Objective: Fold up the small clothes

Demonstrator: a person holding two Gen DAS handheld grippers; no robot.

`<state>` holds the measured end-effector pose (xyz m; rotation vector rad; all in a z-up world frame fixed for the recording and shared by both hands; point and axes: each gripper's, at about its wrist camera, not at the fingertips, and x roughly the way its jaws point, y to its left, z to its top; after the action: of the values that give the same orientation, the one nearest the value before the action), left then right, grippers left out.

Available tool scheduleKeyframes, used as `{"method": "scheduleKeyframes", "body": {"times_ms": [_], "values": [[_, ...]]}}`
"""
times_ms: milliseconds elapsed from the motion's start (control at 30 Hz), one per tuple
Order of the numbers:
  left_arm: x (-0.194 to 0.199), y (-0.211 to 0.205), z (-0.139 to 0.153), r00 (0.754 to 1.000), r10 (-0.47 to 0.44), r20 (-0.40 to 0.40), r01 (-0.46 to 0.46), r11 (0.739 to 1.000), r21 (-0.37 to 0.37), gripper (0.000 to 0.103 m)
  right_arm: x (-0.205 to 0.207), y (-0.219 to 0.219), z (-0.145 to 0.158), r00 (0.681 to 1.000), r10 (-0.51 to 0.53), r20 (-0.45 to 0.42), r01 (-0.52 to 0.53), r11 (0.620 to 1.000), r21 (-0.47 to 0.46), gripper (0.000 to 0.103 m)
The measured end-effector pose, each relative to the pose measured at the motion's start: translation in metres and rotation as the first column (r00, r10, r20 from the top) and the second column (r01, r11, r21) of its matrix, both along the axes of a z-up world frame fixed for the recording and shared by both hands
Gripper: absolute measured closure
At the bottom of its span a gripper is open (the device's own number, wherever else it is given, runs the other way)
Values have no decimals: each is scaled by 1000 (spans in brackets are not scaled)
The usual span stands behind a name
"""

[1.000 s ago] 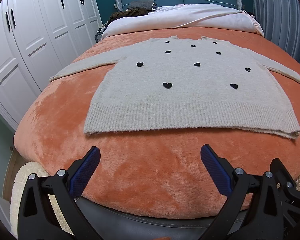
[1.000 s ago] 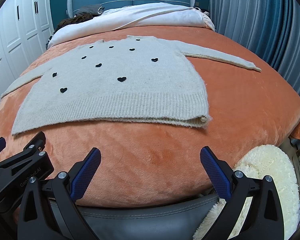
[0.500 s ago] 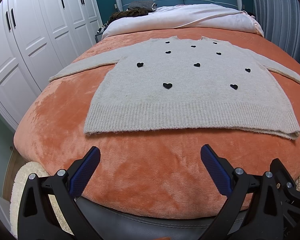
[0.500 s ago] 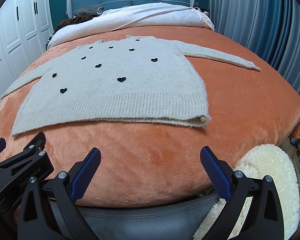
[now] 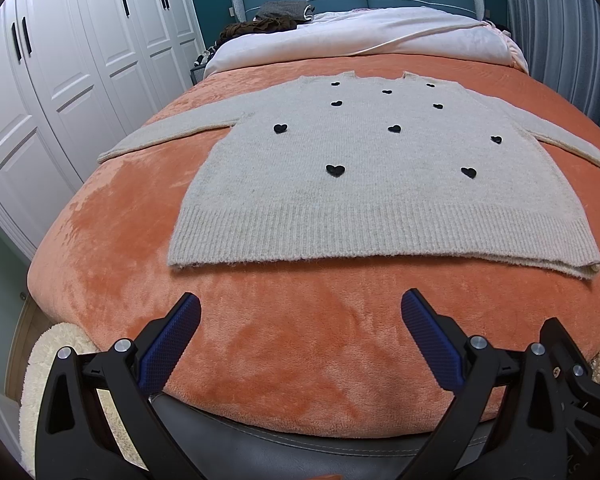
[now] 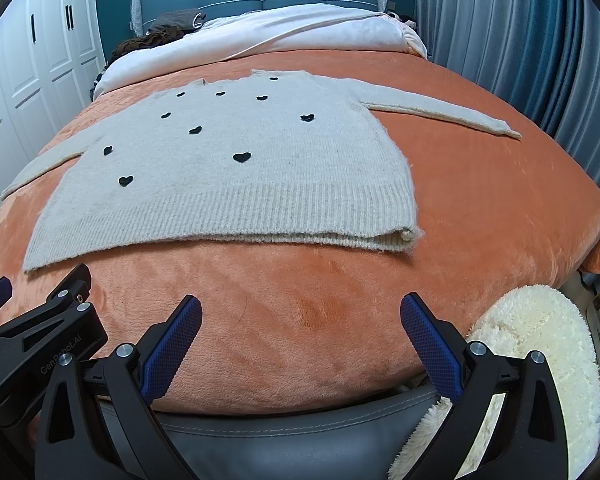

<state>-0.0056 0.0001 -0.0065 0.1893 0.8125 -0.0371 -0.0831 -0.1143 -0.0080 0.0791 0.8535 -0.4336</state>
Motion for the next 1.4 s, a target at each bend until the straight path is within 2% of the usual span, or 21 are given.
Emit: {"method": "scheduleKeyframes", "body": {"times_ms": [800, 1200, 1300, 1400], "values": [[-3, 2, -5, 1000, 5, -1, -5, 1000, 7, 5, 1, -1, -5, 1000, -17, -12, 17, 1000, 19, 5], [15, 2, -11, 999, 24, -42, -24, 1000, -9, 5, 22, -9, -13, 999, 1, -36, 2, 997, 79, 5], [24, 4, -3, 999, 33, -37, -34, 999, -34, 5, 31, -17, -3, 999, 43, -22, -41, 995, 91, 5], [34, 14, 11, 998, 44, -34, -48, 993, -105, 5, 45, -59, 26, 997, 39, 70, -47, 993, 111, 5]]}}
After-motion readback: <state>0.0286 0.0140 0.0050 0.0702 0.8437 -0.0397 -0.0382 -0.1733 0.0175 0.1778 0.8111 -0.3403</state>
